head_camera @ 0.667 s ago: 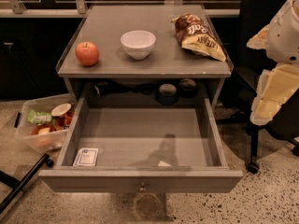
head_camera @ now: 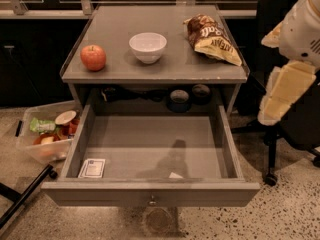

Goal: Place apple into top drawer

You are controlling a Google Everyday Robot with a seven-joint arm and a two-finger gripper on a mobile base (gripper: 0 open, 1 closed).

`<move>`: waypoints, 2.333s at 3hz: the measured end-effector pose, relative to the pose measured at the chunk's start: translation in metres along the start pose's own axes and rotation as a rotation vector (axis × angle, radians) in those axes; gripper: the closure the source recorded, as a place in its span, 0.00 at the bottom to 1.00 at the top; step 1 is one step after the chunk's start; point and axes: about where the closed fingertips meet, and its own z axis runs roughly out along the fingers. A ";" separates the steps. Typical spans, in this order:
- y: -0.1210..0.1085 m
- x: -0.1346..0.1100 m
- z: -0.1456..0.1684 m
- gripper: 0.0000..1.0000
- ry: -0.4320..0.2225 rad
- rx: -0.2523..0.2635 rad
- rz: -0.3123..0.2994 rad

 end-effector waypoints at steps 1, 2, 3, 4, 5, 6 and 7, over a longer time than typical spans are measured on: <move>-0.032 -0.045 0.010 0.00 -0.089 0.035 0.077; -0.066 -0.116 0.032 0.00 -0.197 0.075 0.165; -0.069 -0.123 0.030 0.00 -0.219 0.081 0.242; -0.069 -0.123 0.030 0.00 -0.219 0.081 0.242; -0.069 -0.117 0.024 0.00 -0.238 0.092 0.263; -0.056 -0.140 0.035 0.00 -0.300 0.089 0.300; -0.036 -0.200 0.063 0.00 -0.421 0.057 0.302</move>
Offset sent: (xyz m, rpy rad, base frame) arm 0.1802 0.1658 0.0266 0.4386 -0.1550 -0.3771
